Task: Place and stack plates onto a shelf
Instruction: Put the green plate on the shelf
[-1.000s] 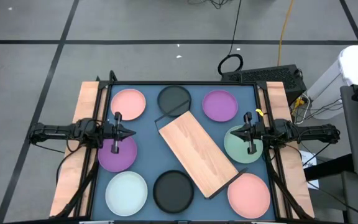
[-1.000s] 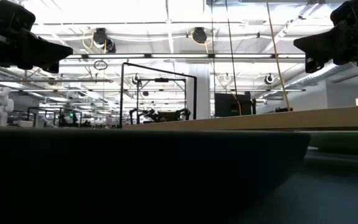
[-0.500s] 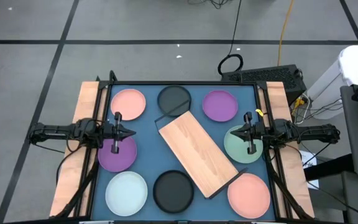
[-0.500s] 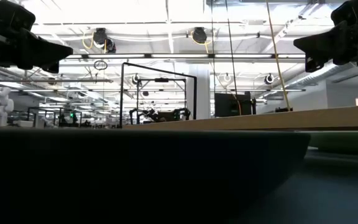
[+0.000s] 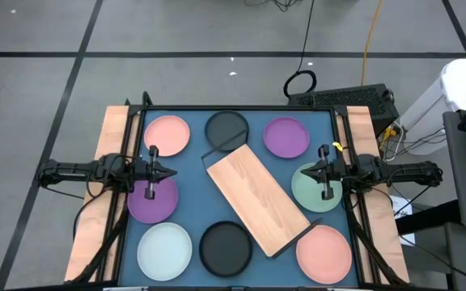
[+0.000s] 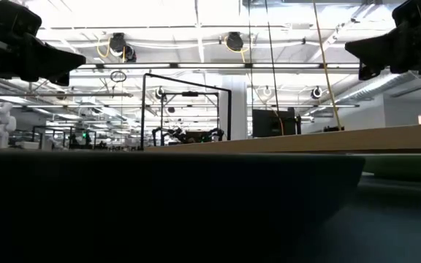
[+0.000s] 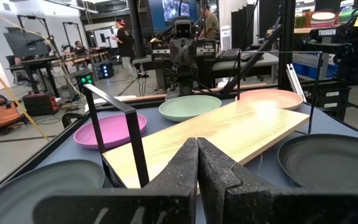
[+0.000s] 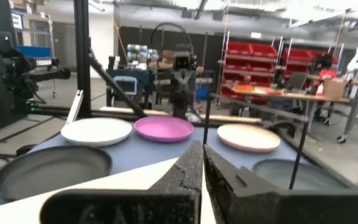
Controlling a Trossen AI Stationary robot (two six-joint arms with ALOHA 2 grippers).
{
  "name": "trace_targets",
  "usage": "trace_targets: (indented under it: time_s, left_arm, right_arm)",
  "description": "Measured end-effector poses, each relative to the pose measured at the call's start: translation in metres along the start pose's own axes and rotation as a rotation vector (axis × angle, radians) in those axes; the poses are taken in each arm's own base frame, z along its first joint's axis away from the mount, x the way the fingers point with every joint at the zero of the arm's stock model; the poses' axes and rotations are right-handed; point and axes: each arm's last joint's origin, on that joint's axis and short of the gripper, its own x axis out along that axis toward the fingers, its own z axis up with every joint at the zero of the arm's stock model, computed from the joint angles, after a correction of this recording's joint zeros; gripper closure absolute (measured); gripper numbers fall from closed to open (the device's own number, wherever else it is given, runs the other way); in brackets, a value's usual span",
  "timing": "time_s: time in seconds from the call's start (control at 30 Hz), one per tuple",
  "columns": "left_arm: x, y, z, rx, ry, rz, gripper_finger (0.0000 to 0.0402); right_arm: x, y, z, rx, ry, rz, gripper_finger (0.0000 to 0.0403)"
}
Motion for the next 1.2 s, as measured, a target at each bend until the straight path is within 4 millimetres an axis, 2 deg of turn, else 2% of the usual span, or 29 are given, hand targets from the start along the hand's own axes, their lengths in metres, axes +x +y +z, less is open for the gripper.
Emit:
trace_targets:
  time_s: [0.23, 0.4, 0.53, 0.83, 1.2]
  left_arm:
    - [0.0, 0.0, 0.0, 0.0, -0.005, 0.001, 0.0396]
    - [0.0, 0.0, 0.001, 0.0, -0.011, 0.003, 0.0396]
    - [0.0, 0.0, 0.001, 0.0, -0.013, 0.004, 0.0396]
    - [0.0, 0.0, 0.001, 0.0, -0.013, 0.004, 0.0396]
    - [0.0, 0.0, 0.001, 0.0, -0.015, 0.003, 0.0396]
  right_arm:
    - [0.0, -0.002, 0.01, 0.127, -0.055, -0.055, 0.0403]
    - [-0.003, -0.007, 0.06, 0.153, -0.134, -0.055, 0.0403]
    - [-0.001, -0.01, 0.094, 0.163, -0.131, -0.051, 0.0403]
    - [0.023, -0.014, 0.148, 0.172, 0.099, -0.082, 0.0403]
    - [0.069, -0.02, 0.191, 0.3, 0.368, -0.274, 0.0403]
